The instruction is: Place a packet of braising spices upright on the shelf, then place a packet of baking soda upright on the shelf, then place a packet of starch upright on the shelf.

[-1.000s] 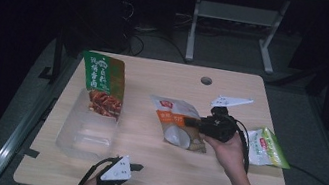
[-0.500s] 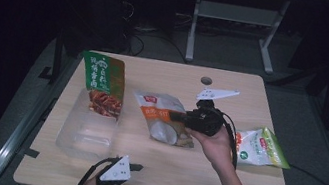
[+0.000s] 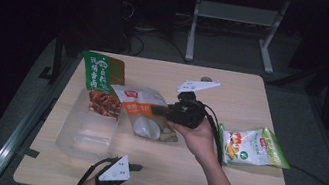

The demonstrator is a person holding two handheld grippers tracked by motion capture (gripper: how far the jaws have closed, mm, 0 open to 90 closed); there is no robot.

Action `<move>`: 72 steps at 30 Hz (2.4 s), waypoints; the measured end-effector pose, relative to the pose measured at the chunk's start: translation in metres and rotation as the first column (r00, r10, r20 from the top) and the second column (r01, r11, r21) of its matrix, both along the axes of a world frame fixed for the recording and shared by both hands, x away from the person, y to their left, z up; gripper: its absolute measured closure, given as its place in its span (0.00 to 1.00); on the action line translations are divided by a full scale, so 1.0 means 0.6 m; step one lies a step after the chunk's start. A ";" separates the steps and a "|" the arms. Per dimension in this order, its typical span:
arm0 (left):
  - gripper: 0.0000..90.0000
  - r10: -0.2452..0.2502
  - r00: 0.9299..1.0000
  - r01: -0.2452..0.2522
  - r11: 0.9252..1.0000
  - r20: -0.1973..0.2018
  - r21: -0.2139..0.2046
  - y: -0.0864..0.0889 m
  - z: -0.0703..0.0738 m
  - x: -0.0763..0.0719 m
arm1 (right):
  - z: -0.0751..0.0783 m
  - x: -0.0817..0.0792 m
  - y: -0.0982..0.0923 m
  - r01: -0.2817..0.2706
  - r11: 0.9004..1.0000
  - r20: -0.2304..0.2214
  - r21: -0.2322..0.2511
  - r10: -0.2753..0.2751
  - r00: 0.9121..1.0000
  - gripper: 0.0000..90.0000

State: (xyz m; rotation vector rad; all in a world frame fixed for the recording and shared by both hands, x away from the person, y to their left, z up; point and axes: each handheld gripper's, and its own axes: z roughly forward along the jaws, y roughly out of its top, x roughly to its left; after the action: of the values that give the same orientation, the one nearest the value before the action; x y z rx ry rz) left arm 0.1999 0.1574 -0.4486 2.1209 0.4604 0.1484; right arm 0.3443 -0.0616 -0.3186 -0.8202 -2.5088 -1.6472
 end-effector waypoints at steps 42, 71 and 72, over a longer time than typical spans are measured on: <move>0.18 -0.035 0.999 0.035 0.999 0.007 -0.004 -0.009 -0.002 0.001 | 0.022 0.047 0.205 -0.093 0.995 -0.010 0.042 0.093 0.996 1.00; 0.18 -0.037 0.999 0.037 0.999 -0.005 0.002 -0.013 -0.004 -0.003 | -0.085 0.089 0.316 -0.109 0.993 -0.146 0.038 0.114 0.983 0.99; 0.18 -0.037 0.999 0.037 0.999 -0.005 0.002 -0.013 -0.004 -0.003 | -0.085 0.089 0.316 -0.109 0.993 -0.146 0.038 0.114 0.983 0.99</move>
State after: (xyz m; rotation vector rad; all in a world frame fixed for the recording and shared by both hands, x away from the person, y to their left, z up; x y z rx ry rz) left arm 0.1981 0.1498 -0.4509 2.1313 0.4240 0.1225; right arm 0.3975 0.1278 -0.3698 -0.7540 -2.3776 -1.5263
